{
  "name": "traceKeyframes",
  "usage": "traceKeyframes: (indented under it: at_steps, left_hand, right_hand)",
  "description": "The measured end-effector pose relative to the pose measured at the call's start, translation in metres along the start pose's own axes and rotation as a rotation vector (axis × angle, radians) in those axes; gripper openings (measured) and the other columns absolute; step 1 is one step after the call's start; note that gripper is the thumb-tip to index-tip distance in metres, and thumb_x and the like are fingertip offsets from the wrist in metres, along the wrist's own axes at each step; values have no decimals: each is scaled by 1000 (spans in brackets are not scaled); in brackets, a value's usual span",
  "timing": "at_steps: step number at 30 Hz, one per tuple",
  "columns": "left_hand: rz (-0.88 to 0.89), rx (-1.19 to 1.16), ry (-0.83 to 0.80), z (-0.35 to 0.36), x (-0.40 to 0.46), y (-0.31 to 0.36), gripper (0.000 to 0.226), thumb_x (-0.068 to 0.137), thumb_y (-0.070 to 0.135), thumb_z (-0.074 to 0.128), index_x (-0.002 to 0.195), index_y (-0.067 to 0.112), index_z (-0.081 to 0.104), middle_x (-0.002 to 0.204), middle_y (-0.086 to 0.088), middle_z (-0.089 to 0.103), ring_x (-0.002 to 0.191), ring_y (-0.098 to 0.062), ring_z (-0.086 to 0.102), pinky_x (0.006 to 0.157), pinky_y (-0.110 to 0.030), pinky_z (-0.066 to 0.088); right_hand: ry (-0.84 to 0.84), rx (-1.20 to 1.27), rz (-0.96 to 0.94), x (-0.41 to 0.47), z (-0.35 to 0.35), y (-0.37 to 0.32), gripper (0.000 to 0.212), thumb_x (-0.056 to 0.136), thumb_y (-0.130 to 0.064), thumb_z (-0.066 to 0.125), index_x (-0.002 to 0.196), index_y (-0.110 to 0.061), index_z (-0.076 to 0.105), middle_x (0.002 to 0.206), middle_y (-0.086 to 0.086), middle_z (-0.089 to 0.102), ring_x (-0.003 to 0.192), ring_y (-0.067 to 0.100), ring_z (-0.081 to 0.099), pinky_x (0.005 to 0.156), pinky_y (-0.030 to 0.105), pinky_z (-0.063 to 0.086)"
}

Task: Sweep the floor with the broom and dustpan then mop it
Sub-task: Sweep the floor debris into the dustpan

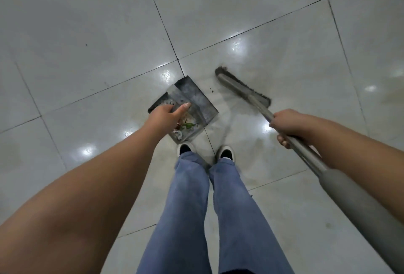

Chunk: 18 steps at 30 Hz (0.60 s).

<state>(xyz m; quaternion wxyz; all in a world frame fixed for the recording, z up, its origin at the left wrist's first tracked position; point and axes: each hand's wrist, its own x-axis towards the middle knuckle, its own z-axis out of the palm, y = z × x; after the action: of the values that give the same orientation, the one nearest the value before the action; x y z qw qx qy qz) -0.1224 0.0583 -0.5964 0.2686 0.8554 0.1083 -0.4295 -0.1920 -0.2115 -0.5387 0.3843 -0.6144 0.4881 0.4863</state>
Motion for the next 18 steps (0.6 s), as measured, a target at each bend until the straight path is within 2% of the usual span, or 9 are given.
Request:
traceKeyframes:
  at_steps: [4, 8, 13, 16, 18]
  left_hand:
    - [-30, -84, 7, -6, 7, -3, 58, 82, 62, 51, 81, 5, 60, 71, -11, 58, 61, -24, 51, 60, -34, 44]
    - [-62, -18, 19, -15, 3, -7, 54, 82, 63, 49, 84, 10, 60, 74, -9, 60, 65, -25, 56, 68, -37, 51]
    - [-68, 2, -12, -14, -21, -13, 51, 83, 61, 49, 65, 13, 53, 57, -4, 53, 49, -18, 48, 48, -26, 41]
    - [-68, 3, -26, -5, -37, -21, 54, 83, 61, 49, 64, 10, 51, 56, -6, 53, 50, -20, 49, 49, -26, 40]
    - [-78, -3, -4, 3, -44, -27, 58, 82, 62, 50, 70, 6, 55, 62, -9, 55, 57, -23, 52, 56, -29, 41]
  right_hand:
    - [-96, -179, -52, 7, 29, 13, 30, 95, -6, 32, 121, 1, 46, 57, 12, 43, 33, 17, 42, 33, 15, 38]
    - [-200, -194, -76, -12, 39, 28, 26, 94, -5, 37, 115, -8, 52, 44, 7, 42, 21, 11, 37, 34, 13, 36]
    - [-149, -107, -26, -42, -13, 34, 35, 96, -11, 45, 128, -27, 47, 29, 2, 36, 19, 11, 32, 31, 9, 31]
    - [-109, -6, 7, -56, -39, 30, 36, 96, -10, 43, 128, -26, 46, 28, 0, 35, 19, 8, 30, 28, 8, 28]
    - [-73, 5, -13, -57, -44, 23, 36, 96, -8, 42, 130, -19, 48, 29, 0, 35, 19, 7, 31, 28, 9, 28]
